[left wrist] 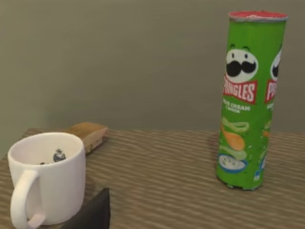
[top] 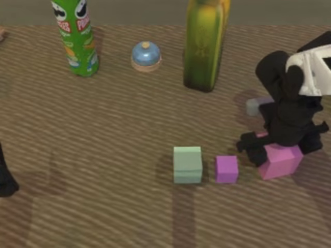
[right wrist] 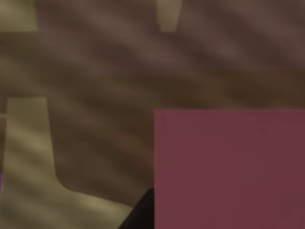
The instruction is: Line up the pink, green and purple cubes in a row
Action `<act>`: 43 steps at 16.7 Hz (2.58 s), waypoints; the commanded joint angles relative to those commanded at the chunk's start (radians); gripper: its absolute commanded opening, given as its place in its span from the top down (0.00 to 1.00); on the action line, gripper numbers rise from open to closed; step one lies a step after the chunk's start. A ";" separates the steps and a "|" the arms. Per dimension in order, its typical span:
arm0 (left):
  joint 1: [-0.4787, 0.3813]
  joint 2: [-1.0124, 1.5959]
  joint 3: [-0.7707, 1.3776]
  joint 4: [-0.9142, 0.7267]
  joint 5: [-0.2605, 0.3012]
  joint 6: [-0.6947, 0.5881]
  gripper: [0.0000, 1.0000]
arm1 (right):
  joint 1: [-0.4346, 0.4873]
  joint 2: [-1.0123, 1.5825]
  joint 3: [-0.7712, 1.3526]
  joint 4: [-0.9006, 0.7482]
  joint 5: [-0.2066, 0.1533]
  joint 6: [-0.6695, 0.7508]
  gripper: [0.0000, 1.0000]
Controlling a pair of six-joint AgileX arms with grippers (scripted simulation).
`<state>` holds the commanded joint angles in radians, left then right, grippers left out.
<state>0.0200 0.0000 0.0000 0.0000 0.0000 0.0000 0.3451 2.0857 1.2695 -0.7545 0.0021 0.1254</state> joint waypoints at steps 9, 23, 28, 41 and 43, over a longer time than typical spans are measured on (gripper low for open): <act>0.000 0.000 0.000 0.000 0.000 0.000 0.00 | 0.000 0.000 0.000 0.000 0.000 0.000 1.00; 0.000 0.000 0.000 0.000 0.000 0.000 0.00 | 0.007 -0.123 0.140 -0.254 0.000 -0.002 1.00; 0.000 0.000 0.000 0.000 0.000 0.000 0.00 | 0.018 -0.095 0.171 -0.271 0.001 0.019 1.00; 0.000 0.000 0.000 0.000 0.000 0.000 0.00 | 0.365 0.460 1.179 -0.733 0.008 0.523 1.00; 0.000 0.000 0.000 0.000 0.000 0.000 0.00 | 0.422 0.541 1.345 -0.804 0.010 0.607 1.00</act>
<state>0.0200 0.0000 0.0000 0.0000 0.0000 0.0000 0.7672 2.6267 2.6144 -1.5586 0.0117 0.7323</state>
